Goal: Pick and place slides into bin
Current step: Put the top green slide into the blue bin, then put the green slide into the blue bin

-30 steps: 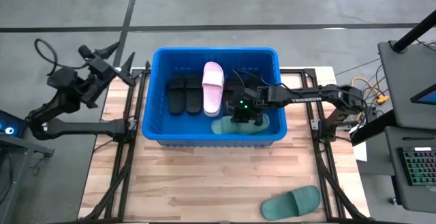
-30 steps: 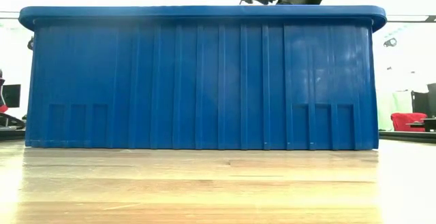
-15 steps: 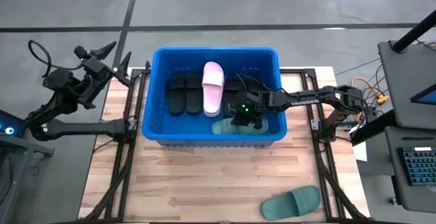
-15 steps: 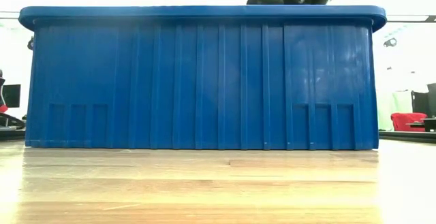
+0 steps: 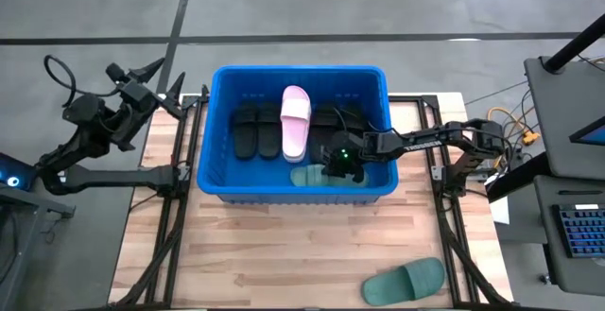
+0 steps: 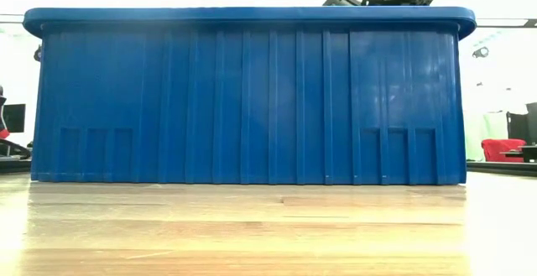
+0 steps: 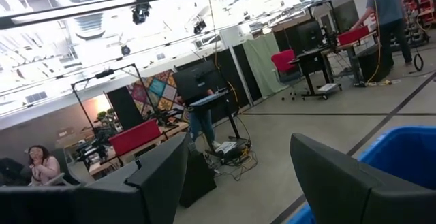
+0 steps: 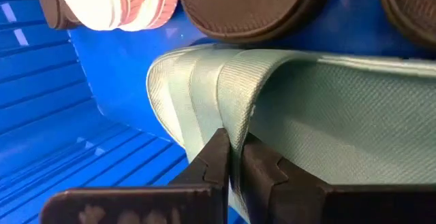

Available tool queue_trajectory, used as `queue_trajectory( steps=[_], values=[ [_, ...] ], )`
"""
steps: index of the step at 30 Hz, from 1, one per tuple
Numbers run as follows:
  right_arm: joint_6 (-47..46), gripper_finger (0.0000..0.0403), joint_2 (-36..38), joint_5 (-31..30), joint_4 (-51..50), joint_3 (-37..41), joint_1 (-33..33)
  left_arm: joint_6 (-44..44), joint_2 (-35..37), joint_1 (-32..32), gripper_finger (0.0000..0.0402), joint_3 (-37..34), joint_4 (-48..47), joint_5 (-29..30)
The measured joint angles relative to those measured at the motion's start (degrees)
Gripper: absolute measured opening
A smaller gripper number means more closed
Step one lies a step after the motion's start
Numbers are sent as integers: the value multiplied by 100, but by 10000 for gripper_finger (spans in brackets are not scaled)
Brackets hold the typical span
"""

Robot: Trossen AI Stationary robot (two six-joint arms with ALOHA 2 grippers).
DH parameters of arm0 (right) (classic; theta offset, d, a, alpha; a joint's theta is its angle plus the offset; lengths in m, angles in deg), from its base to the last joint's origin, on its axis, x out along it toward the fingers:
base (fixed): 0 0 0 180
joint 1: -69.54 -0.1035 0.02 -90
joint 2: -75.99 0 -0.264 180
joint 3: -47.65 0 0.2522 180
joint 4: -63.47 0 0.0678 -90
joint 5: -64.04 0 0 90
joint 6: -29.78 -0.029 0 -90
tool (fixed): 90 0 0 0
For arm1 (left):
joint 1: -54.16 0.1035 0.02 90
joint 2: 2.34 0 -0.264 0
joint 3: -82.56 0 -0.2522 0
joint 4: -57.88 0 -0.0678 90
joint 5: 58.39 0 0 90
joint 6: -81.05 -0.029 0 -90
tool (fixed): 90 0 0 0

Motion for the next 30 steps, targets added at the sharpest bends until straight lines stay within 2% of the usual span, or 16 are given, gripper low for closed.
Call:
queue_trajectory(
  steps=[7,21,25,30],
  values=[
    [201,54,2,-40,-380,-161,20,0,-43,0,244,0,10,2],
    [1307,189,2,-209,-2611,-1257,47,-2,-147,-1,244,0,-1,62],
    [1676,205,2,-289,-2753,-1593,45,-2,-163,0,244,-2,5,85],
    [2113,204,0,-703,-2827,-2123,45,14,-179,-1,244,-2,1,85]
  ],
)
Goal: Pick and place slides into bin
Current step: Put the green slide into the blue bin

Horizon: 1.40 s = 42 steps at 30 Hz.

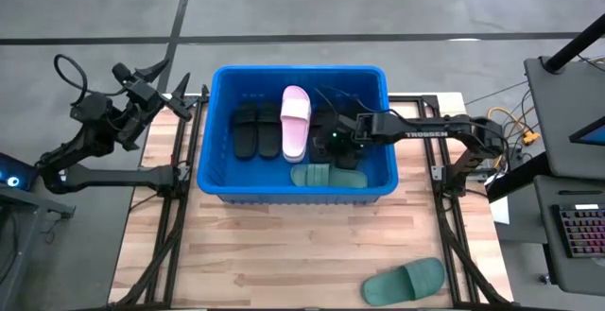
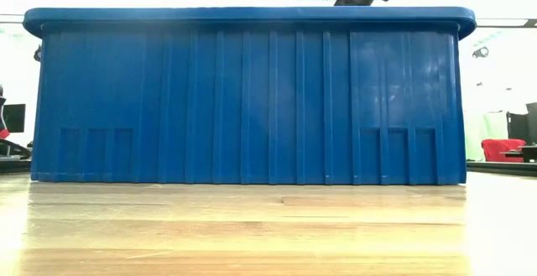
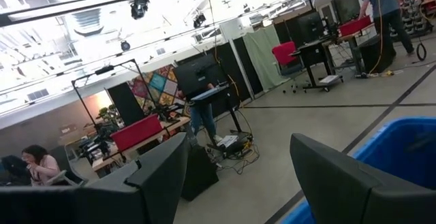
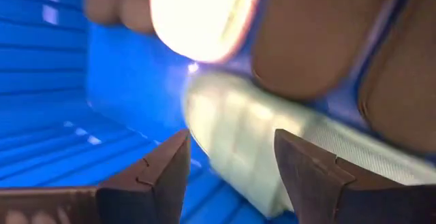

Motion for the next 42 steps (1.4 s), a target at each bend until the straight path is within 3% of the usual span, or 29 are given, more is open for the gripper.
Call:
queue_trajectory(
  steps=[6,18,23,30,36,42],
  values=[
    [1024,193,0,-711,4,-748,-2,8,-38,0,244,0,-7,-2],
    [2436,191,0,-864,-168,-2705,-368,17,-107,1,244,-2,-11,-4],
    [2218,191,0,-1100,-1160,-3445,-765,15,-151,1,244,-4,-10,-4],
    [2649,191,7,-1158,-2698,-4274,-1571,17,-228,0,244,-4,-7,-4],
    [2327,191,7,-1229,-3922,-4477,-2518,19,-337,-1,244,-4,-2,-7],
    [1710,192,7,-1807,-4910,-4380,-3437,27,-504,-1,244,-4,-3,-6]
  ],
)
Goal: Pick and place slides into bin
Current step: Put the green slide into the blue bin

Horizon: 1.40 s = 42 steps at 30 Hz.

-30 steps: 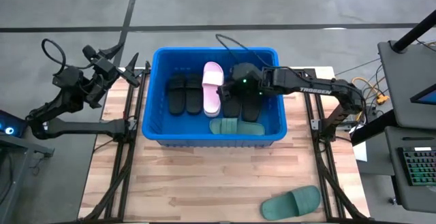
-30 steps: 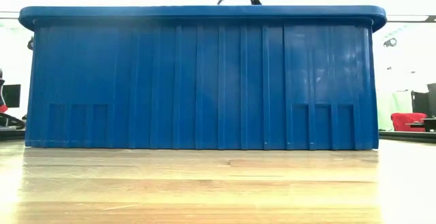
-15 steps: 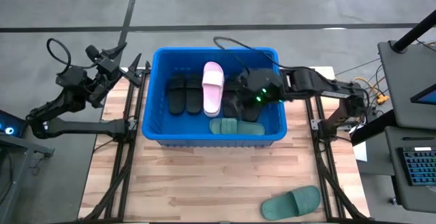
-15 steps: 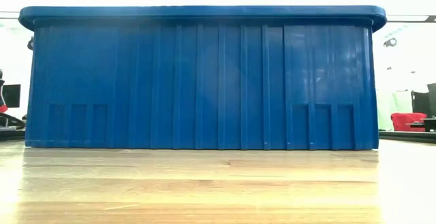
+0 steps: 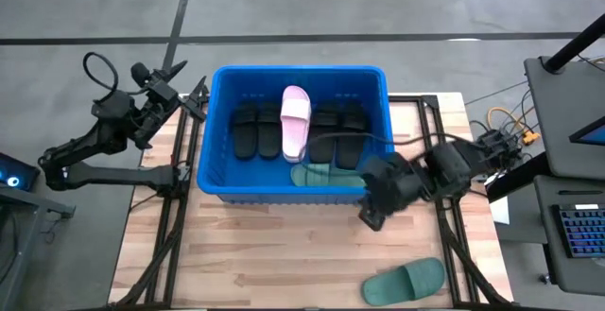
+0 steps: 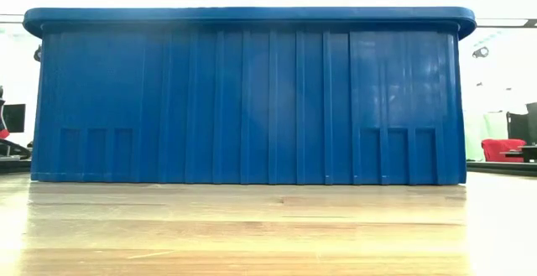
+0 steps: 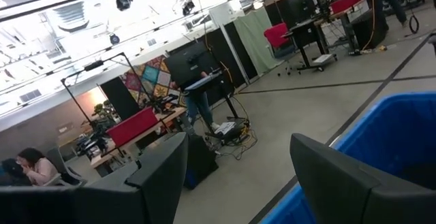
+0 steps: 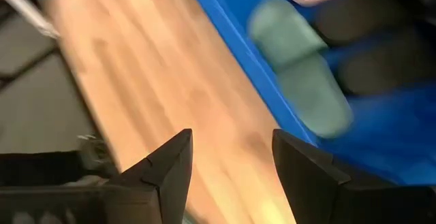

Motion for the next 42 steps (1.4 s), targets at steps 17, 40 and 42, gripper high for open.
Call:
queue_trajectory(
  steps=[17,40,42],
  values=[
    [-4349,192,70,443,-467,1006,-1359,748,-446,0,244,0,1,3],
    [-6429,192,-1328,2784,49,2165,-1964,744,-238,0,244,0,-4,-3],
    [-6384,192,-1562,2972,44,2165,-1995,742,-221,0,244,0,-3,-1]
  ],
)
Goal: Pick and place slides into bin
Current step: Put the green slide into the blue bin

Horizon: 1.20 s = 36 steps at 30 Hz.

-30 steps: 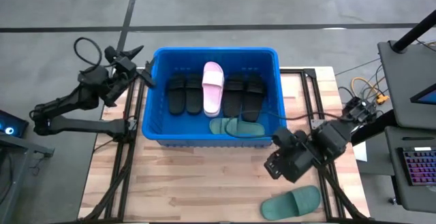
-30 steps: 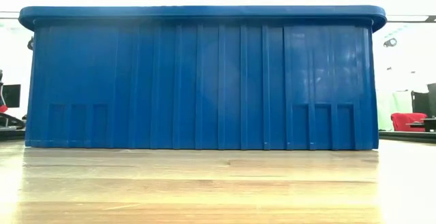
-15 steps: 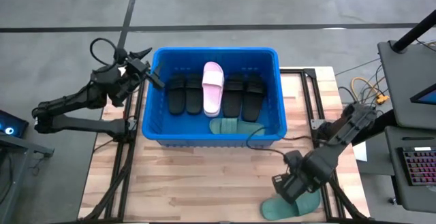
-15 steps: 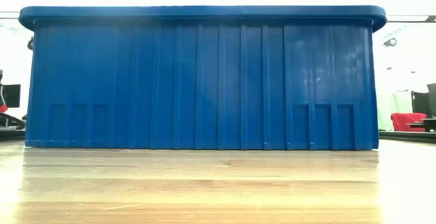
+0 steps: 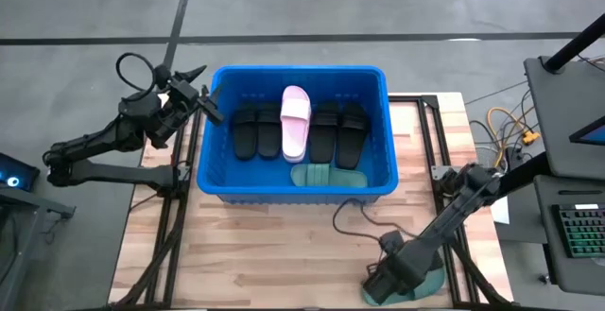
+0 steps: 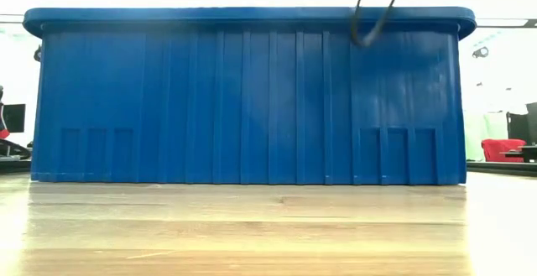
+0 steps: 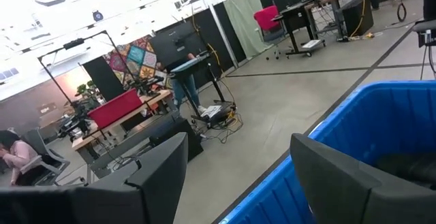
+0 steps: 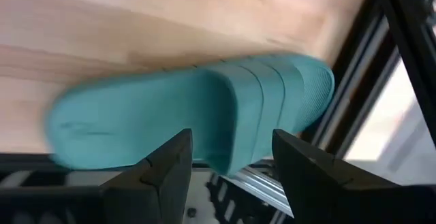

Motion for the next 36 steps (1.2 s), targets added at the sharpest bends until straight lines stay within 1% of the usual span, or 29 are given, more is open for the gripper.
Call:
queue_trajectory(
  steps=[5,9,15,18,21,24,30,36],
  values=[
    [82,192,-533,737,-4,-24,-122,-52,26,0,244,0,-5,2],
    [65,192,-929,1006,-5,-141,-250,-61,51,0,244,0,-14,0],
    [-53,192,-1318,1022,2,-282,-349,-61,48,0,244,0,-14,0],
    [-67,192,-1384,1020,-11,-263,-370,-60,47,0,244,0,-14,0],
    [-259,190,-1404,1021,-247,-257,-383,-60,48,0,244,0,-14,0],
    [-376,179,-1404,1022,-528,-254,-400,-60,48,0,244,0,-14,0],
    [-199,154,-1404,1018,-486,-189,-434,-285,48,0,244,0,-10,0],
    [-197,132,-1404,1020,-486,-175,-434,-306,48,0,244,0,-8,0]
  ],
)
